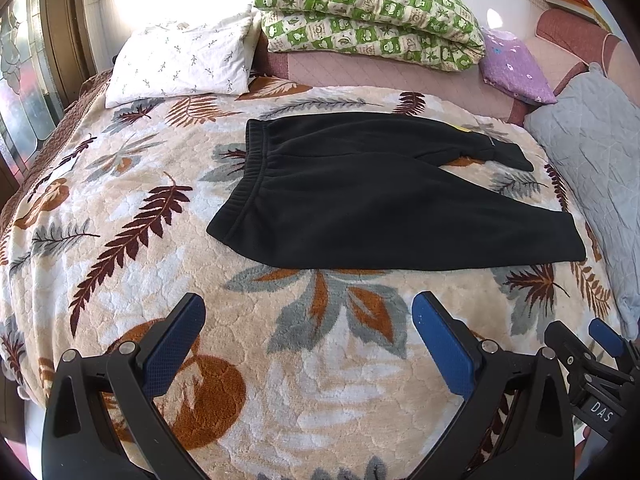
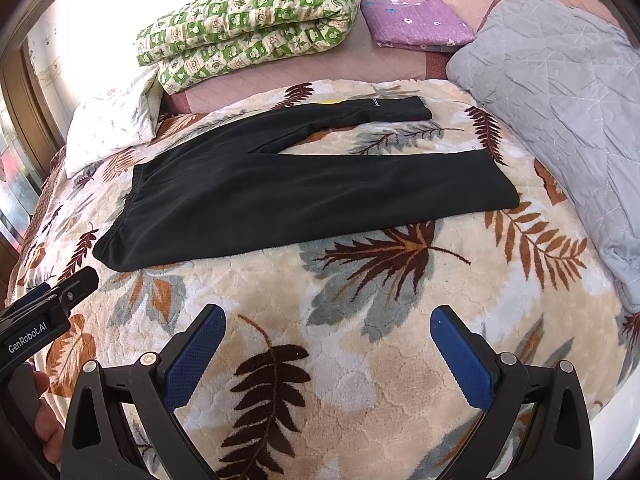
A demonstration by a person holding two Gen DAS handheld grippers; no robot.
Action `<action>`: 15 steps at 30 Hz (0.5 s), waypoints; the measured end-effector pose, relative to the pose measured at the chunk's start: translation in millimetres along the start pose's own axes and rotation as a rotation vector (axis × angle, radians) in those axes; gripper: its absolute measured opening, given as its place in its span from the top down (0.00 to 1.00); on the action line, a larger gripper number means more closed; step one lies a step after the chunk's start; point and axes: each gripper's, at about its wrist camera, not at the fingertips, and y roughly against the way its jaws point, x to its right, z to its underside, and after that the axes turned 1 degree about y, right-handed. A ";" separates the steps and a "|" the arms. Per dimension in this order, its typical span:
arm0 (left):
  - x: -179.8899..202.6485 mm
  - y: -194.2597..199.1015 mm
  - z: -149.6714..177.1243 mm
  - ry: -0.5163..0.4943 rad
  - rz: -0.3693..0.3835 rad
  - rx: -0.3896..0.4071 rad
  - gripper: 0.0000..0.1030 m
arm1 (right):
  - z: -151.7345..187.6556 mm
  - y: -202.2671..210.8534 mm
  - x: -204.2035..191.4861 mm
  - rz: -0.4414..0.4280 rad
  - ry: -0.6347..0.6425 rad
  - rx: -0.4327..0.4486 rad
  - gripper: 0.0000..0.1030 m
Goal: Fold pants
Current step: 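Move both tools toward the black pants lying flat on the blanket, then grasp the waistband with the left tool while the right tool grasps the leg hems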
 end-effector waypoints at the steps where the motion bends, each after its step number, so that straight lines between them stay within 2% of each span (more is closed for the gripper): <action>1: 0.5 -0.6 0.0 -0.001 0.000 -0.001 0.00 | 0.2 0.0 0.0 0.003 0.000 0.001 0.00; 6: 2.7 -7.2 -1.5 -0.029 -0.042 -0.036 0.00 | -0.3 -3.4 2.9 0.003 -0.007 -0.003 0.00; 11: 5.4 -14.4 -8.1 -0.040 -0.044 -0.045 0.00 | -2.4 -8.7 7.2 0.003 -0.016 -0.011 0.00; 15: 1.2 -28.9 -28.9 -0.032 0.014 -0.104 0.00 | -16.1 -11.8 11.6 -0.015 0.004 -0.024 0.00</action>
